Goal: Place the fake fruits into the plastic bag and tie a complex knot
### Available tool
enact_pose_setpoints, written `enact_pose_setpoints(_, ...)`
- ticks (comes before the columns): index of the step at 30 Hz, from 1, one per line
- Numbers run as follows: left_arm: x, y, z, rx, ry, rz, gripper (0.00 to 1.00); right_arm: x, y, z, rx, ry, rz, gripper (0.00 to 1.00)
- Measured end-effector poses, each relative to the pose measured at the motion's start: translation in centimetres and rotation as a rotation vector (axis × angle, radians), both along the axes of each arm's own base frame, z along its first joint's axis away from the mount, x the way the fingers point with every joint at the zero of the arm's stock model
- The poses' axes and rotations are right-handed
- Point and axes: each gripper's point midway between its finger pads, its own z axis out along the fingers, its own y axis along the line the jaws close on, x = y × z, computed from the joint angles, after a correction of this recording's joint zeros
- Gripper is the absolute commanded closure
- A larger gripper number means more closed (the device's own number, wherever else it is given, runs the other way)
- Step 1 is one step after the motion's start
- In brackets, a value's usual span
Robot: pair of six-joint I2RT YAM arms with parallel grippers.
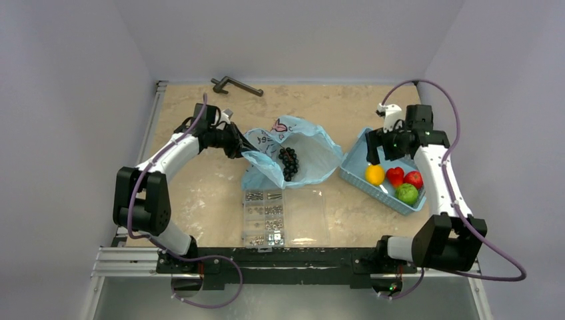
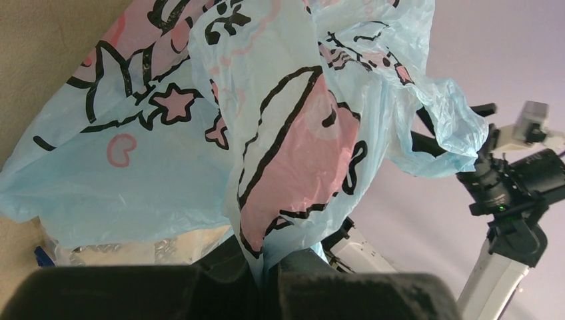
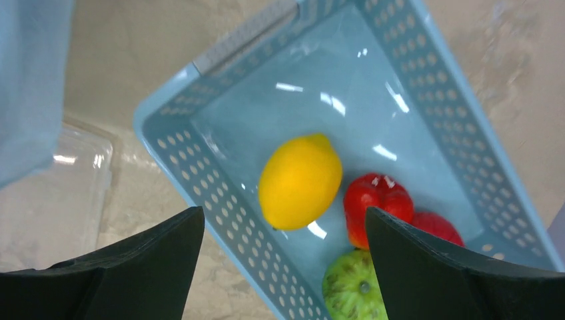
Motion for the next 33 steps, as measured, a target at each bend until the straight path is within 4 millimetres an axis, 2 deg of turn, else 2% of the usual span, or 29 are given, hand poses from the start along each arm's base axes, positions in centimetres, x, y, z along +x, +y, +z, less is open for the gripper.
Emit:
enact_pose_setpoints(2,0.0,0.0,0.0,0.002,-0.002,0.002,1.0,-1.4,-0.5,-2.6,-0.023,0.076,-0.016,0.1)
enact_pose_setpoints(5,0.1,0.1,0.1,0.006,-0.006,0.005,1.0,-2.4,-0.9,-4.8,-0.046,0.141,-0.03,0.12)
enact_pose_setpoints(16,-0.1,0.3,0.7,0.02,-0.04,0.007,1.0,-2.8,-1.8,-12.1,-0.08,0.284,-0.056,0.18)
enact_pose_setpoints(20,-0.1,0.3,0.8,0.02,-0.043,0.008,1.0,-3.1,-2.1,-14.1,-0.091,0.32,-0.059,0.27)
enact_pose_setpoints(24,-0.1,0.3,0.8,0.02,-0.042,0.007,1.0,-2.4,-2.3,-14.1,-0.1,0.298,-0.064,0.5)
enact_pose_setpoints(26,-0.1,0.3,0.8,0.02,-0.043,0.007,1.0,-2.3,-2.3,-14.0,-0.102,0.292,-0.062,0.56)
enact_pose_setpoints(29,-0.1,0.3,0.8,0.02,-0.042,0.007,1.0,-2.0,-2.3,-12.8,-0.099,0.279,-0.058,0.58)
enact_pose_setpoints(31,-0.1,0.3,0.8,0.02,-0.042,0.007,1.0,-0.9,-1.9,-10.2,-0.079,0.234,-0.046,0.61)
enact_pose_setpoints(33,-0.1,0.3,0.8,0.02,-0.042,0.007,1.0,1.3,-1.1,-5.7,-0.041,0.117,-0.022,0.61)
